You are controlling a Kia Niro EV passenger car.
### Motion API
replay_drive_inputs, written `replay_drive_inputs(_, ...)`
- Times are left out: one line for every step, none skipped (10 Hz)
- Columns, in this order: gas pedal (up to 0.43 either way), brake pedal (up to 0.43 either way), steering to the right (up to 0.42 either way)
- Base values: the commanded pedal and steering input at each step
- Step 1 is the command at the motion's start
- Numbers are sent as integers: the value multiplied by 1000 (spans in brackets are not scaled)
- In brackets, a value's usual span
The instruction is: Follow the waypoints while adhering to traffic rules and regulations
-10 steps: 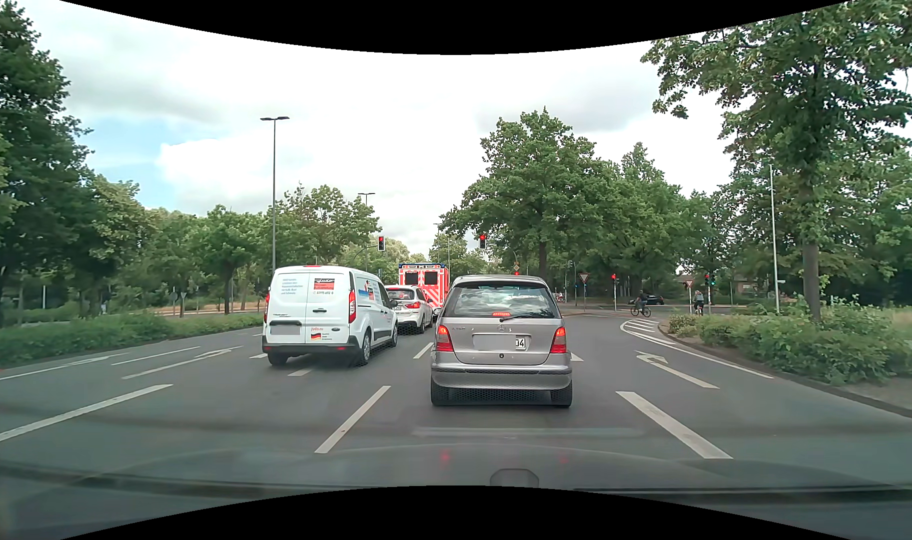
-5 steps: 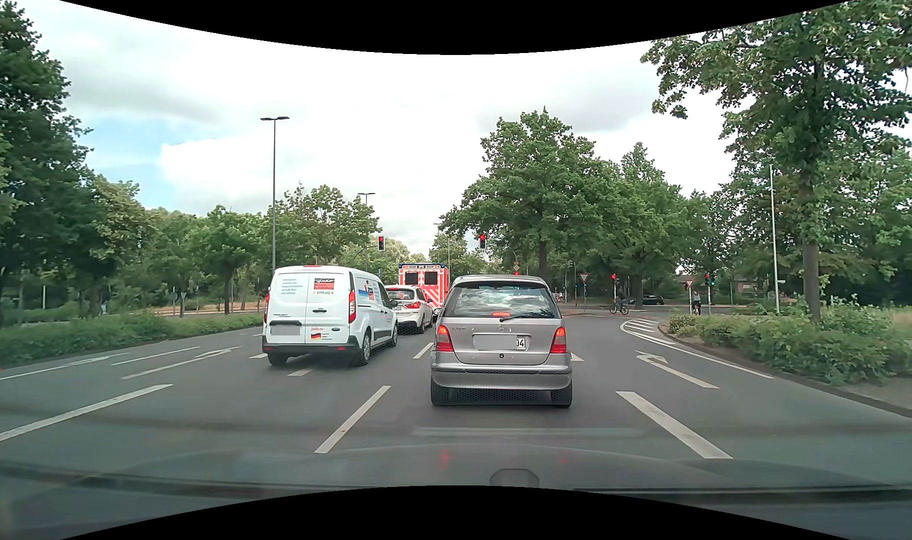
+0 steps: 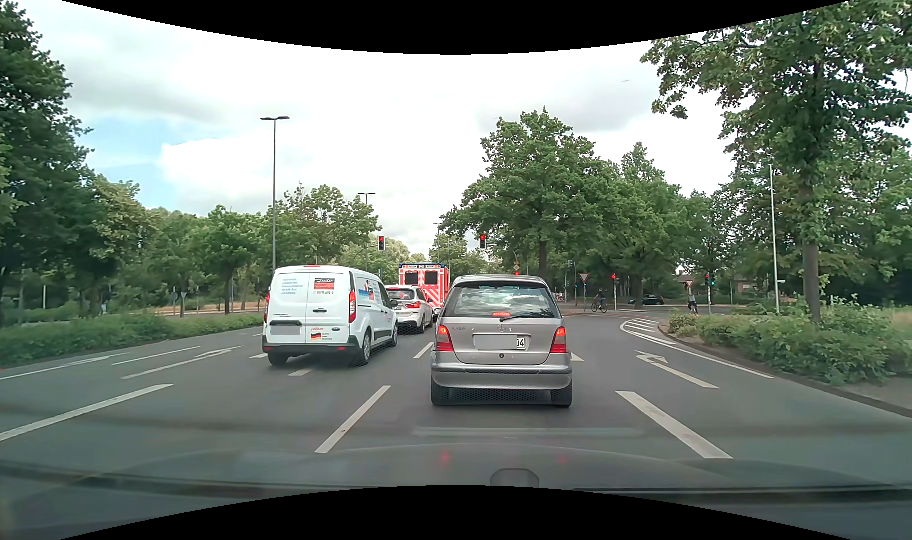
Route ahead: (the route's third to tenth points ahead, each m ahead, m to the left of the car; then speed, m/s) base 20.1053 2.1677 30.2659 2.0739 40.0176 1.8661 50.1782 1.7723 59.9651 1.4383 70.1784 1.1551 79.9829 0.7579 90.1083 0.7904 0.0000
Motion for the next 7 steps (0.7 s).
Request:
replay_drive_inputs(0,195,-7)
replay_drive_inputs(0,195,-7)
replay_drive_inputs(0,195,-7)
replay_drive_inputs(0,195,-7)
replay_drive_inputs(0,195,-7)
replay_drive_inputs(0,195,-7)
replay_drive_inputs(0,195,-7)
